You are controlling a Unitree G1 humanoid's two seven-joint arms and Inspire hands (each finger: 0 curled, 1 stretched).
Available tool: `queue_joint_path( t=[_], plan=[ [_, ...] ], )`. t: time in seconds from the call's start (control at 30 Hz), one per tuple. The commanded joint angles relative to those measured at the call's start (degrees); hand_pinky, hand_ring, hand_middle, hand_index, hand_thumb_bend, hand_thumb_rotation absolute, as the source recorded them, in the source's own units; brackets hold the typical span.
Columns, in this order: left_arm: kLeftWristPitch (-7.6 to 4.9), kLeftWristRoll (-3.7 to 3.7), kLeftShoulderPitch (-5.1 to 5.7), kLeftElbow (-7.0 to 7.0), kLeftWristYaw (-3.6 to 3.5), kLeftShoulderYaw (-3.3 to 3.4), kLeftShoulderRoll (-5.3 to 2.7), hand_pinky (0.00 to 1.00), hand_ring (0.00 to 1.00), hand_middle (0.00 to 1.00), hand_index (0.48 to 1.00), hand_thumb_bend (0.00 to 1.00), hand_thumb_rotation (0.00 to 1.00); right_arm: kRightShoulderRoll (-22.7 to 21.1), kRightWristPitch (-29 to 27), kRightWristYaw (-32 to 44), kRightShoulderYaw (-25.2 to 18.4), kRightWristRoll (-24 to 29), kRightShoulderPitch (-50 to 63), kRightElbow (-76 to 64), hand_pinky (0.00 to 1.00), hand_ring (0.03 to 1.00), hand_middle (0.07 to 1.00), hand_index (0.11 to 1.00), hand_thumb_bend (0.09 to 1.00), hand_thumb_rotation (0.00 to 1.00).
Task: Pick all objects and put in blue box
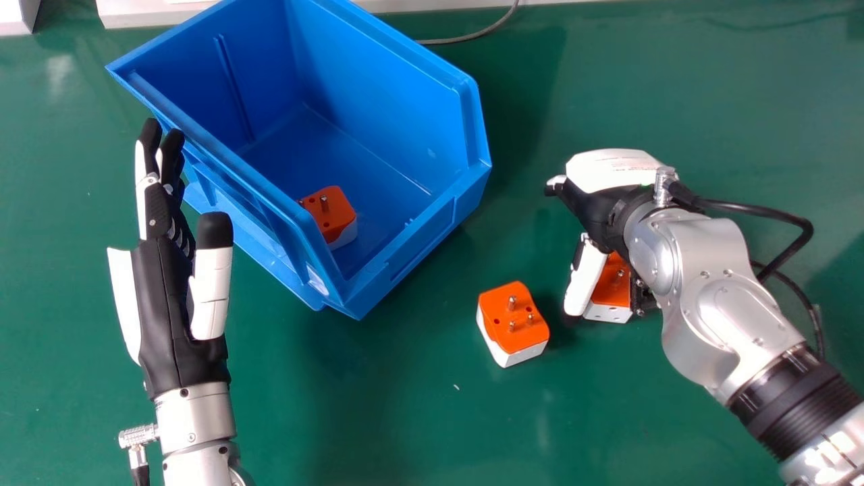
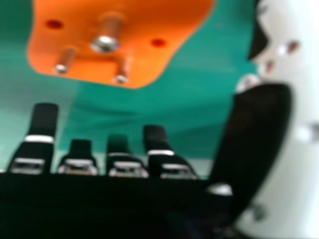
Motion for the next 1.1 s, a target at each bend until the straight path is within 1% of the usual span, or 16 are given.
queue_joint_path(
  t=[0.0, 0.1, 0.13, 0.27, 0.37, 0.4, 0.47, 0.57, 0.67, 0.7, 0.8, 0.9, 0.93, 0.97, 1.03, 1.07],
  plan=[
    [-0.46, 0.1, -0.26, -1.31, -0.77, -0.64, -0.03, 0.99, 0.97, 0.95, 0.964, 0.99, 0.95, -1.23, 0.55, 1.22, -0.14, -1.05, 0.1, -2.33, 0.78, 0.997, 0.996, 0.894, 0.963, 0.16],
    [-0.31, 0.1, -0.39, -1.36, -0.64, -0.59, -0.11, 0.99, 0.97, 0.95, 0.965, 0.99, 0.95, -1.82, 1.32, 3.91, -0.19, -1.19, 0.59, -4.24, 0.78, 0.998, 0.992, 0.904, 0.971, 0.17],
    [-0.27, 0.22, -0.43, -1.3, -0.52, -0.54, -0.09, 1.0, 0.97, 0.95, 0.965, 0.99, 0.95, -1.98, 1.79, 4.81, -0.33, -1.14, 0.83, -4.96, 0.78, 0.999, 0.993, 0.911, 0.977, 0.18],
    [-0.04, 0.3, -0.3, -1.64, -0.5, -0.6, -0.13, 1.0, 0.97, 0.95, 0.964, 0.99, 0.95, -3.59, 1.54, 8.09, -0.63, -0.61, 1.81, -7.57, 0.8, 1.0, 0.996, 0.937, 0.989, 0.19],
    [0.15, 0.41, -0.27, -1.88, -0.44, -0.62, -0.14, 1.0, 0.97, 0.95, 0.964, 0.99, 0.95, -4.91, 1.38, 10.08, -0.75, -0.8, 2.58, -9.61, 0.83, 1.0, 0.998, 0.957, 0.994, 0.2],
    [0.09, 0.48, -0.25, -1.89, -0.42, -0.63, -0.12, 1.0, 0.96, 0.95, 0.964, 0.99, 0.95, -5.31, 1.31, 10.67, -0.56, -1.16, 2.67, -10.02, 0.86, 1.0, 0.999, 0.973, 0.997, 0.21],
    [-0.06, 0.46, -0.18, -1.89, -0.58, -0.69, -0.03, 0.99, 0.96, 0.95, 0.964, 0.99, 0.95, -5.95, 1.35, 11.63, -0.3, -1.84, 2.86, -10.73, 0.89, 1.0, 1.0, 0.983, 0.999, 0.22],
    [-0.02, 0.04, -0.03, -1.96, -1.07, -0.79, 0.1, 1.0, 0.97, 0.95, 0.966, 0.99, 0.95, -6.79, 1.45, 13.45, 0.16, -2.8, 2.91, -11.36, 0.91, 1.0, 1.0, 0.971, 1.0, 0.24],
    [0.07, -0.39, 0.01, -1.97, -1.35, -0.72, 0.01, 1.0, 0.97, 0.95, 0.966, 0.99, 0.95, -7.09, 1.27, 13.8, -0.15, -3.43, 3.42, -11.86, 0.93, 1.0, 1.0, 0.972, 1.0, 0.24],
    [-0.09, -0.37, -0.08, -1.72, -1.38, -0.67, 0.06, 1.0, 0.97, 0.95, 0.966, 0.99, 0.95, -7.26, 1.0, 13.44, -0.37, -3.49, 3.76, -12.06, 0.93, 1.0, 1.0, 0.972, 1.0, 0.24],
    [-0.07, 0.16, -0.15, -1.55, -1.11, -0.53, 0.16, 1.0, 0.97, 0.95, 0.964, 0.99, 0.95, -7.78, 0.56, 13.11, -0.59, -3.68, 4.33, -12.47, 0.91, 1.0, 1.0, 0.986, 1.0, 0.24],
    [-0.16, -0.03, -0.2, -1.37, -1.36, -0.6, 0.16, 1.0, 0.96, 0.95, 0.963, 0.99, 0.95, -7.27, 1.69, 11.07, -1.5, -3.74, 5.46, -12.82, 0.9, 1.0, 1.0, 0.991, 1.0, 0.23],
    [-0.15, -0.1, -0.22, -1.32, -1.45, -0.62, 0.18, 1.0, 0.97, 0.95, 0.963, 0.99, 0.95, -7.07, 2.11, 10.27, -1.55, -4.15, 5.75, -12.84, 0.89, 1.0, 1.0, 0.987, 1.0, 0.22],
    [-0.18, -0.13, -0.25, -1.26, -1.46, -0.62, 0.16, 1.0, 0.97, 0.95, 0.964, 0.99, 0.95, -7.0, 2.33, 9.87, -1.34, -4.62, 5.82, -12.7, 0.86, 1.0, 1.0, 0.983, 1.0, 0.21],
    [-0.26, -0.06, -0.33, -1.22, -1.39, -0.58, 0.14, 1.0, 0.97, 0.95, 0.964, 0.99, 0.95, -6.99, 2.51, 9.65, -0.98, -5.17, 5.8, -12.53, 0.86, 1.0, 1.0, 0.983, 1.0, 0.21],
    [-0.31, -0.03, -0.34, -1.23, -1.37, -0.58, 0.13, 1.0, 0.97, 0.95, 0.964, 0.99, 0.95, -7.12, 2.34, 9.54, -0.8, -5.48, 5.87, -12.59, 0.82, 1.0, 1.0, 0.976, 1.0, 0.21]
  ],
)
